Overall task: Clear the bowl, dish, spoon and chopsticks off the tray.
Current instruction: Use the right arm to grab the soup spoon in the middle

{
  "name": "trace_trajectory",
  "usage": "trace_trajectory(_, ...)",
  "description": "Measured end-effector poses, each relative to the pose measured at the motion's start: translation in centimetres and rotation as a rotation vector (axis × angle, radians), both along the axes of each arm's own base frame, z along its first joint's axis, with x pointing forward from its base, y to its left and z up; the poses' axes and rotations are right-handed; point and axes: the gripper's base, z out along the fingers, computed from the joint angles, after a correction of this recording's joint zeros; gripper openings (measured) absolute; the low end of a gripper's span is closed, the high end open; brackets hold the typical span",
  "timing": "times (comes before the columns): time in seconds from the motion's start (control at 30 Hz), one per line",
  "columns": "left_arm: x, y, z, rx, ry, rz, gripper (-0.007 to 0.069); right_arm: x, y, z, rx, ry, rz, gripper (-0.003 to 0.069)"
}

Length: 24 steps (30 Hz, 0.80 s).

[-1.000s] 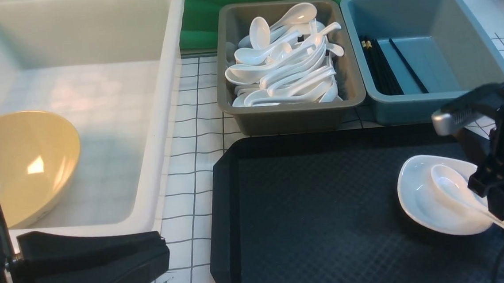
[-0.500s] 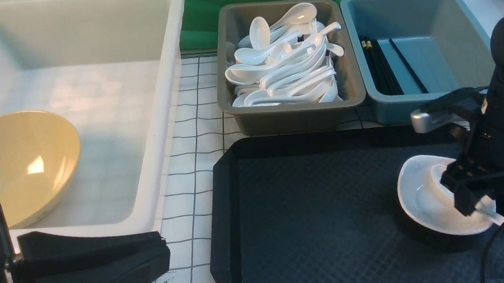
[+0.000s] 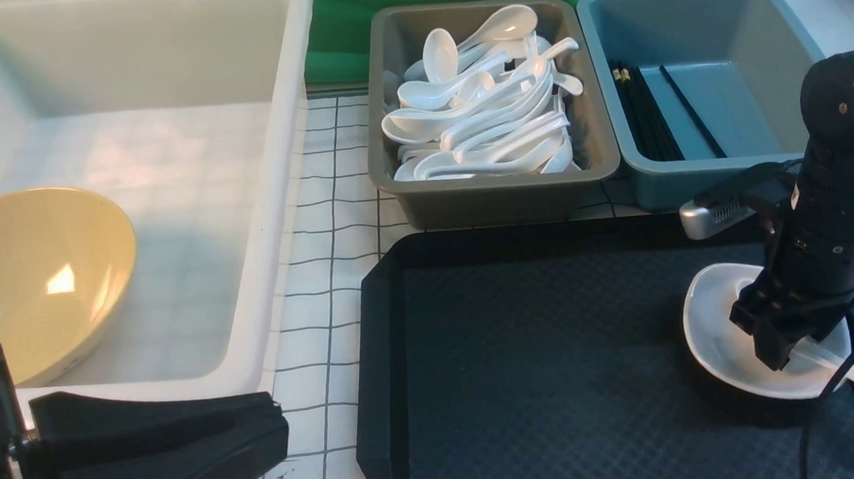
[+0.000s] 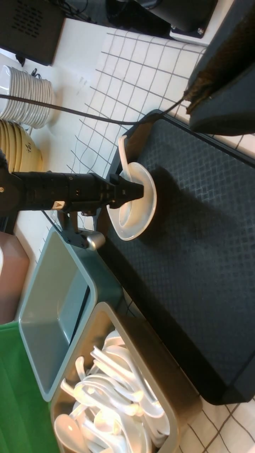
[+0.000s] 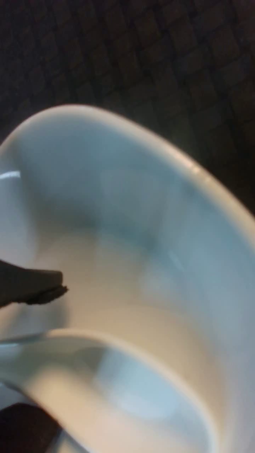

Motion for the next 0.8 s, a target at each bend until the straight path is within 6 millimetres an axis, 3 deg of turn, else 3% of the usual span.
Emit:
trace_trajectory(0.23, -0.02, -0.04, 0.10, -0.019, 0.009, 0.000, -0.0001, 0.11, 0.00, -0.27, -0.002, 0.000, 0.001, 0.0434)
trace_trajectory(0.43, -0.02, -0.05, 0.13, -0.024, 0.011, 0.000, -0.0001, 0.33, 0.03, -0.28, 0.002, -0.024, 0.007, 0.0337)
trace_trajectory(0.8, -0.03, -0.05, 0.13, -0.025, 0.012, 0.000, -0.0001, 0.13, -0.01, 0.33, 0.003, -0.030, 0.026, 0.0337)
